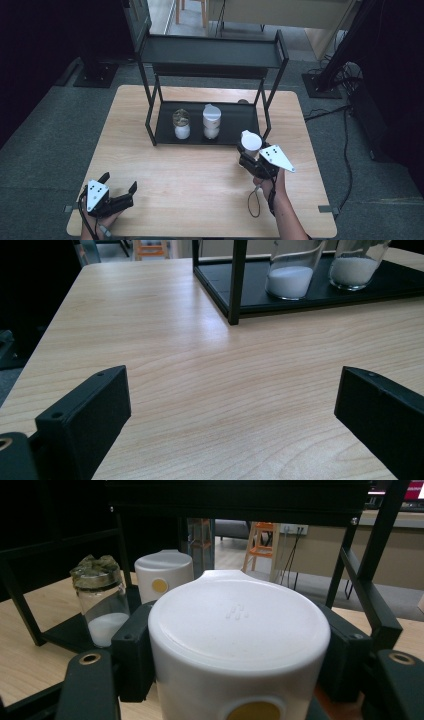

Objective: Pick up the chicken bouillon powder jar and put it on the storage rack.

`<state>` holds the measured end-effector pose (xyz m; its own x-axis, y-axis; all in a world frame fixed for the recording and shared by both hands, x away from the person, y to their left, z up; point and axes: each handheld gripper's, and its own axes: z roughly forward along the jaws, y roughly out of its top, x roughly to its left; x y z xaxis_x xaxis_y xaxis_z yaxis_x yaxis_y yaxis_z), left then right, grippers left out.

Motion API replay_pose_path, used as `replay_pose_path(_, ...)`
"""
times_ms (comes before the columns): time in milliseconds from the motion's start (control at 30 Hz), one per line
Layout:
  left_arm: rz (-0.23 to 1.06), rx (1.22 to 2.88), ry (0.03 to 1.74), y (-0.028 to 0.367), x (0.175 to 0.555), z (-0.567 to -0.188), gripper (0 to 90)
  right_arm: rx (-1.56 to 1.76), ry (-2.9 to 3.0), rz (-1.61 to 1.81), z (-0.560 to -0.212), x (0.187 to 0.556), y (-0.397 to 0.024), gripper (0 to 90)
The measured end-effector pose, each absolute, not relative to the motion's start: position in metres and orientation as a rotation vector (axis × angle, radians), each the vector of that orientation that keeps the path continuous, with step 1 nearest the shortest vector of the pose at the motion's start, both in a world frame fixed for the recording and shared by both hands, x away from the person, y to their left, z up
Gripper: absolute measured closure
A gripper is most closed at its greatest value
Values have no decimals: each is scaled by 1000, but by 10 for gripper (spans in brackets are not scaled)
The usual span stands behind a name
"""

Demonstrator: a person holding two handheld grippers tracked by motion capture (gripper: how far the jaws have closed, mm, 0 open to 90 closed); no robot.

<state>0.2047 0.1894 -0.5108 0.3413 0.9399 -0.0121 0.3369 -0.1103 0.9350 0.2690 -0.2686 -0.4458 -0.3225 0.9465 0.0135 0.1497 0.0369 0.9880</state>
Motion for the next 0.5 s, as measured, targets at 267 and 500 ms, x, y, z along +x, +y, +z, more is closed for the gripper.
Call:
replay_pose_path(267, 786, 1646, 1166, 190, 205, -511, 15, 1147, 1569, 1357, -441, 283, -264, 308)
replay_pose_path(500, 783, 1642, 1170, 190, 205, -511, 14, 1154, 1562, 1354, -440, 295, -261, 308)
